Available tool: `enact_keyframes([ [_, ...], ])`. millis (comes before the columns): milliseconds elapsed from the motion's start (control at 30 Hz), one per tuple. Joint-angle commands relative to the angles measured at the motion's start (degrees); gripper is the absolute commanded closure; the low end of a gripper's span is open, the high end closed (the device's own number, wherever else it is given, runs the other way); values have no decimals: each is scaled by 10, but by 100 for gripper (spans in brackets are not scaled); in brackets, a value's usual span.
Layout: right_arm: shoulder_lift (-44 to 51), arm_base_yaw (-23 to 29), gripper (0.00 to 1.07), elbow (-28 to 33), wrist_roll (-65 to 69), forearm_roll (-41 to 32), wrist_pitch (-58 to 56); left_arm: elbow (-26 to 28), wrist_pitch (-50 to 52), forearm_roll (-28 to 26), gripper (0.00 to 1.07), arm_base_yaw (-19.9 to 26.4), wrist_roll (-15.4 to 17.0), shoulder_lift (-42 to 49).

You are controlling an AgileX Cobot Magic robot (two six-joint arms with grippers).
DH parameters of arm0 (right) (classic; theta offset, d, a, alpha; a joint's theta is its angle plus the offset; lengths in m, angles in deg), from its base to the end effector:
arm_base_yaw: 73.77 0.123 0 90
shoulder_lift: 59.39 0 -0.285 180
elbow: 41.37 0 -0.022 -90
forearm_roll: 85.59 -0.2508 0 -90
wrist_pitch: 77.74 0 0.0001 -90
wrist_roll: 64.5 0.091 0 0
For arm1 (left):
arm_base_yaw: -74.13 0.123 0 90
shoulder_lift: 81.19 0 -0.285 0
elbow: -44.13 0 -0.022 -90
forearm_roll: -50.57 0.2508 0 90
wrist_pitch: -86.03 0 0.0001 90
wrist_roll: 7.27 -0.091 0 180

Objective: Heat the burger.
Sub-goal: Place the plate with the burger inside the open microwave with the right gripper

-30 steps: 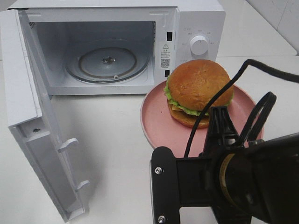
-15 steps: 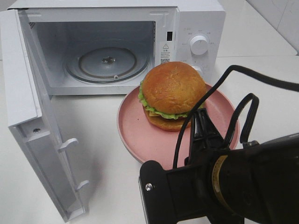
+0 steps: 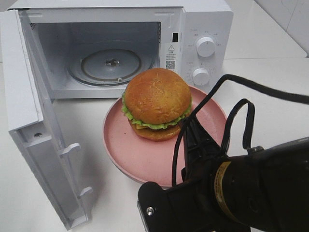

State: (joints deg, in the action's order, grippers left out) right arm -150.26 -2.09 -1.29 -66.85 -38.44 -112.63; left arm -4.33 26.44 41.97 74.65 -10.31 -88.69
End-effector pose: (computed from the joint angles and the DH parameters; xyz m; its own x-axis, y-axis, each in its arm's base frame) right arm 0.1121 0.2170 0.1845 0.3526 -0.9355 -0.0237 -0.7828 -0.2810 -0.5552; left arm -0.0054 -0.0118 0.2802 -0.4292 -0.0270 -0.9028 0.0976 0.9923 -0.0761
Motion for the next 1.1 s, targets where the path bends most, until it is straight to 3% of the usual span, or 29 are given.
enact_keyframes([
  [33,2,-14,107,-2,-15,26,19,-1,2,0,7,1,3,11],
  [400,2,-91,107,-2,-111,2,83,-1,2,0,7,1,3,11],
  [567,2,-136,107,-5,-226,-74,109,-1,2,0,7,1,3,11],
  [933,2,-190,107,-5,-328,-142,146,-1,2,0,7,1,3,11],
  [1100,2,-229,107,-5,-455,-248,172,-1,2,0,7,1,3,11],
])
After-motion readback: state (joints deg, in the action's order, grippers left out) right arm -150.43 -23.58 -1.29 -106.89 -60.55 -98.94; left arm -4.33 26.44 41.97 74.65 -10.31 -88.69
